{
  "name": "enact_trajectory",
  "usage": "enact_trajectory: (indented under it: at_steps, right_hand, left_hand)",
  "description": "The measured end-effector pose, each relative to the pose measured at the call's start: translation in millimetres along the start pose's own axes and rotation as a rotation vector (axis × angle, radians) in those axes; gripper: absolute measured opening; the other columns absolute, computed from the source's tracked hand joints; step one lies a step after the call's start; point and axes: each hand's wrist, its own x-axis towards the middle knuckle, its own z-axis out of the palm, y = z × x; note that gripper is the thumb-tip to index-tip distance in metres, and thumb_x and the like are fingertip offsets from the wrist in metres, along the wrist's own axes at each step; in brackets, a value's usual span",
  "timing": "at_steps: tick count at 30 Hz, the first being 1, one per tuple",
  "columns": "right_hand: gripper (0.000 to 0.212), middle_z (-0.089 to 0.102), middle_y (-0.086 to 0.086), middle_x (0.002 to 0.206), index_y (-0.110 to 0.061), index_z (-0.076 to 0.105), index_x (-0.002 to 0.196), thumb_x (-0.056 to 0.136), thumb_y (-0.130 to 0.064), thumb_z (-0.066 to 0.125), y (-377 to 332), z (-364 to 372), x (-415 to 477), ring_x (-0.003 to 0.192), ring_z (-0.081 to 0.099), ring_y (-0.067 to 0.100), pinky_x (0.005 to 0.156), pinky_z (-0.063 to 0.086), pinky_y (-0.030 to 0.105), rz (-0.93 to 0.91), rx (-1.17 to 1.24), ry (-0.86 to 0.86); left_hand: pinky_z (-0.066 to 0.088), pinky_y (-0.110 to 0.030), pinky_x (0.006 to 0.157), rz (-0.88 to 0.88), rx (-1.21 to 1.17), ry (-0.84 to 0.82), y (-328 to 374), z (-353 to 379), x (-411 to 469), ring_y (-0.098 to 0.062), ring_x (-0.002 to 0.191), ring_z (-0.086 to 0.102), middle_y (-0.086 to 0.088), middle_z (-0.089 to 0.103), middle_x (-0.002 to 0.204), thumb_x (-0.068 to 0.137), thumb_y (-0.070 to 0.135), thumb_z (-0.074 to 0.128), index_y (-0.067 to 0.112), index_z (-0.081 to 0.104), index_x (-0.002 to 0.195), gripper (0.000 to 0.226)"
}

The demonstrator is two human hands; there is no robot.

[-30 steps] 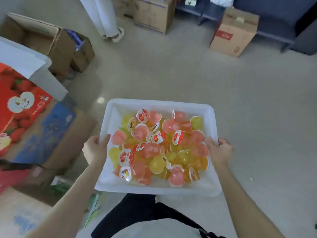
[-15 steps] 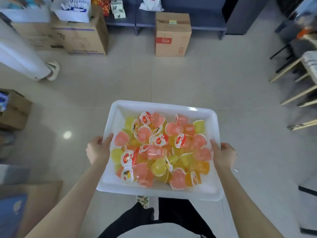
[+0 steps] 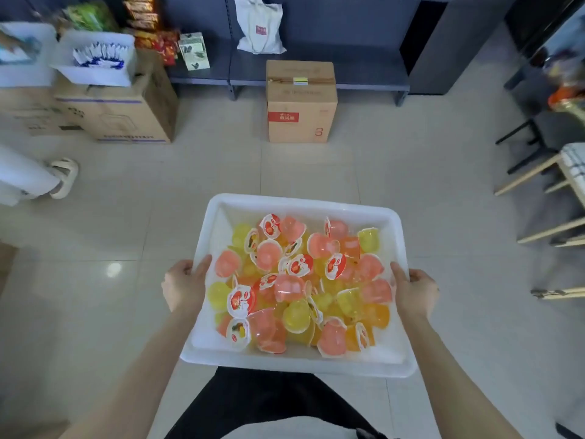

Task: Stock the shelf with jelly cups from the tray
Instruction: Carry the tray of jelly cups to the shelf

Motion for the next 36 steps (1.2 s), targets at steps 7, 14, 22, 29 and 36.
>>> enact_trajectory:
  at_steps: [7, 14, 22, 29, 36]
  right_hand:
    - [0.046, 0.063, 0.025, 0.068, 0.009, 0.06, 0.069, 0.087, -0.033, 0.065, -100.8, 62.6, 114.5, 0.059, 0.052, 0.028, 0.056, 0.038, 0.033, -0.016, 0.018, -0.018]
    - [0.044, 0.061, 0.019, 0.063, 0.003, 0.06, 0.066, 0.087, -0.036, 0.066, -205.1, 118.0, 218.8, 0.062, 0.055, 0.032, 0.059, 0.04, 0.035, 0.001, 0.005, -0.001]
    - [0.042, 0.051, 0.003, 0.052, -0.006, 0.054, 0.058, 0.087, -0.033, 0.065, -303.2, 156.6, 355.3, 0.055, 0.049, 0.023, 0.052, 0.034, 0.031, -0.009, 0.015, 0.004]
    - [0.041, 0.051, -0.001, 0.05, -0.006, 0.056, 0.059, 0.087, -0.033, 0.065, -382.3, 186.3, 494.8, 0.052, 0.048, 0.021, 0.055, 0.033, 0.029, 0.008, -0.003, -0.03]
    - [0.046, 0.045, -0.001, 0.047, -0.012, 0.046, 0.051, 0.087, -0.032, 0.065, -465.7, 225.1, 603.0, 0.047, 0.042, 0.014, 0.047, 0.032, 0.024, -0.028, -0.074, -0.069]
  left_hand:
    - [0.032, -0.032, 0.054, 0.001, -0.01, 0.016, 87.1, 66.2, 123.5, -0.025, 0.056, 0.038, -0.01, 0.042, 0.057, 0.083, 0.04, 0.067, -0.008, 0.05, 0.069, 0.052]
    - [0.037, -0.032, 0.059, 0.025, 0.059, -0.004, 203.8, 119.1, 243.3, -0.03, 0.063, 0.051, -0.009, 0.052, 0.061, 0.085, 0.037, 0.065, 0.0, 0.057, 0.071, 0.04]
    - [0.049, -0.038, 0.072, 0.039, 0.067, -0.013, 321.9, 201.5, 349.1, -0.033, 0.074, 0.059, -0.01, 0.063, 0.072, 0.084, 0.04, 0.065, 0.005, 0.063, 0.079, 0.035]
    - [0.048, -0.04, 0.067, 0.015, 0.073, 0.001, 420.2, 286.1, 417.8, -0.035, 0.072, 0.059, -0.016, 0.063, 0.07, 0.085, 0.039, 0.065, 0.001, 0.062, 0.076, 0.039]
    - [0.033, -0.032, 0.054, -0.033, 0.088, 0.035, 494.1, 338.9, 485.0, -0.03, 0.056, 0.047, -0.012, 0.049, 0.054, 0.086, 0.036, 0.064, 0.003, 0.046, 0.058, 0.047]
